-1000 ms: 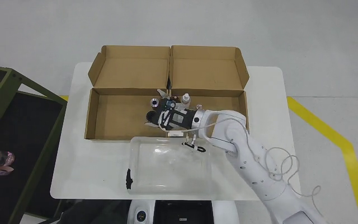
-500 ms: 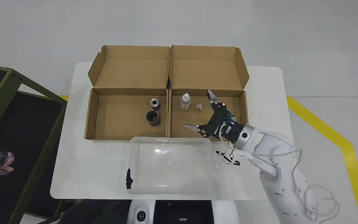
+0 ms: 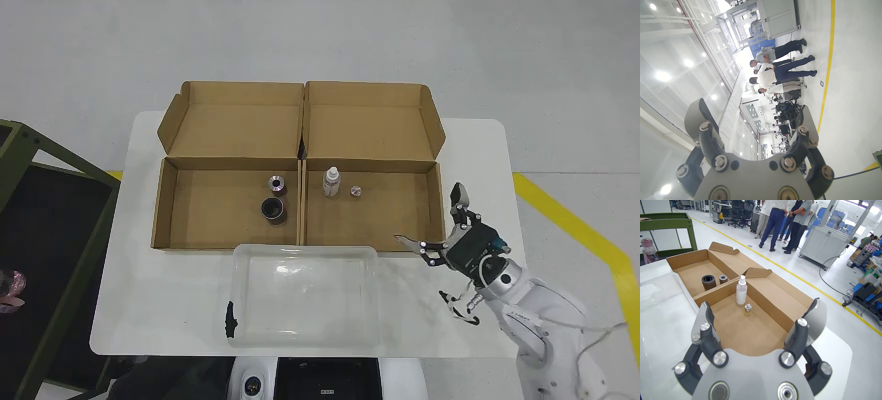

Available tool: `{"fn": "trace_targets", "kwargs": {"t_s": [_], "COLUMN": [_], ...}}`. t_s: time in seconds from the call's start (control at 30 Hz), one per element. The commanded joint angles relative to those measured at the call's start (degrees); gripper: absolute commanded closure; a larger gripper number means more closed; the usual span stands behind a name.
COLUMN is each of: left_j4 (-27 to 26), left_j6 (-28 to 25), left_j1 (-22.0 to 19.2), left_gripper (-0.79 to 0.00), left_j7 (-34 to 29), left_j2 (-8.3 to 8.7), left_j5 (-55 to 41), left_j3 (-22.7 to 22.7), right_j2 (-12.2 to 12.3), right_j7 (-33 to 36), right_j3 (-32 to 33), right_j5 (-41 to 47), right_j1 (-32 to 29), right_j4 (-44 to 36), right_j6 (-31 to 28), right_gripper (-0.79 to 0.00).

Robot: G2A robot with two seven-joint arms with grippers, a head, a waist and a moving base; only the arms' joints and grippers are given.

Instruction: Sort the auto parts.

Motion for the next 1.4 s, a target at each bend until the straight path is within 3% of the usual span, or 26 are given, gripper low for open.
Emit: {"fn": "trace_targets", "kwargs": {"t_s": [0.0,0.47,1.37], "left_j4": [0.0,0.0,0.0], "left_j6": [0.0,0.0,0.0], "left_j1": [0.0,0.0,0.0], "left_gripper": [-0.785,-0.785,-0.785], "left_j7": [0.0,0.0,0.0], "left_j2": [0.0,0.0,0.0], "left_j5": [0.0,0.0,0.0], "left_j3": [0.0,0.0,0.0], "right_j2": [0.1,0.7,0.9], "right_j7": [-1.7,-9.8,-11.1], "right_j3": [1.3,7.3,7.8], "right_j5": [-0.1,-0.7,0.3], "right_j1": [-1.5,-8.6,-9.0], "right_j4": [0.1,1.4,1.4], "right_j6": [0.3,3.6,3.8], "right_gripper": [-0.773,-0.785,-0.785]}}
